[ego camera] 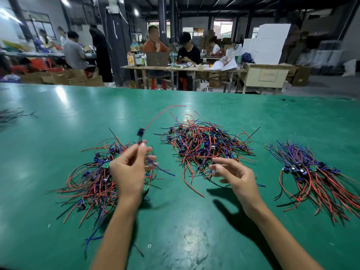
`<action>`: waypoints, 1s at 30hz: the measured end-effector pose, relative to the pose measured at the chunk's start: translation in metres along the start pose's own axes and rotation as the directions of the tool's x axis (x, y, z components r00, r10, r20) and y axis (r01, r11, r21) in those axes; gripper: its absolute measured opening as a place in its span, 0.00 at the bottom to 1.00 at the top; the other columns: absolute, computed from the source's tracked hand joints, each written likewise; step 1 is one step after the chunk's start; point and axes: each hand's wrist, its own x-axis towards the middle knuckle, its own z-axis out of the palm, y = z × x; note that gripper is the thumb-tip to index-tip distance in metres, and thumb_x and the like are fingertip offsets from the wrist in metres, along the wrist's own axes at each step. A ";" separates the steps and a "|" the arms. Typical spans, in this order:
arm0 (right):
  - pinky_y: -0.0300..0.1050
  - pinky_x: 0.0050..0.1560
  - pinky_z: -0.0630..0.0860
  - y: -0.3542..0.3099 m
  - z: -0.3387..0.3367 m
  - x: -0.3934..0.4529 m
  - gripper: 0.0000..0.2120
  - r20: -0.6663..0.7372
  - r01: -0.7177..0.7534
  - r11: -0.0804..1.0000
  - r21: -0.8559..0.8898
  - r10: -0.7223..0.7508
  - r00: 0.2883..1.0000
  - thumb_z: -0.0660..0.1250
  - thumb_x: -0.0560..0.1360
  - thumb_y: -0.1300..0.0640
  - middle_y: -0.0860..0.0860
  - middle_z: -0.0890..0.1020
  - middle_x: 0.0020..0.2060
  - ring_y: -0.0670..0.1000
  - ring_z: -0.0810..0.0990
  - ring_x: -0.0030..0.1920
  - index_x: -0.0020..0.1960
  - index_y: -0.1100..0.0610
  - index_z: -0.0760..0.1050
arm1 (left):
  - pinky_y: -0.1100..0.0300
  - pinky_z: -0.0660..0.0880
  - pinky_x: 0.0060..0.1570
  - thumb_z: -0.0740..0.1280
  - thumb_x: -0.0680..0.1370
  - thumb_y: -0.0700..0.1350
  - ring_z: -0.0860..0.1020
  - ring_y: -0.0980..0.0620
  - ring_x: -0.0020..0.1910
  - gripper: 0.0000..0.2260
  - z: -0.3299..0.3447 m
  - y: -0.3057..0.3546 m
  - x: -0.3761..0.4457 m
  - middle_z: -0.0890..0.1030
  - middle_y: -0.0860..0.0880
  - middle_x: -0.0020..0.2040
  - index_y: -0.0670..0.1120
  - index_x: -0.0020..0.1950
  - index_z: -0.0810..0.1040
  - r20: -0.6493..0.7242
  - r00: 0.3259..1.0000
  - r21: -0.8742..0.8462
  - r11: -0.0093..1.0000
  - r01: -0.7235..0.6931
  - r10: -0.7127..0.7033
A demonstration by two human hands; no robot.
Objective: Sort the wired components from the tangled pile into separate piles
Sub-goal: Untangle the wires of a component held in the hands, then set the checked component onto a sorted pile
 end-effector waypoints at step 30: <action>0.45 0.43 0.65 0.013 -0.008 0.002 0.10 0.096 0.115 0.398 -0.910 -0.068 0.993 0.70 0.76 0.40 0.42 0.79 0.43 0.49 0.75 0.52 0.48 0.45 0.84 | 0.61 0.72 0.20 0.63 0.84 0.43 0.75 0.51 0.22 0.08 -0.001 -0.029 -0.044 0.84 0.45 0.37 0.46 0.54 0.82 0.357 0.911 0.279 0.954 0.105 -0.205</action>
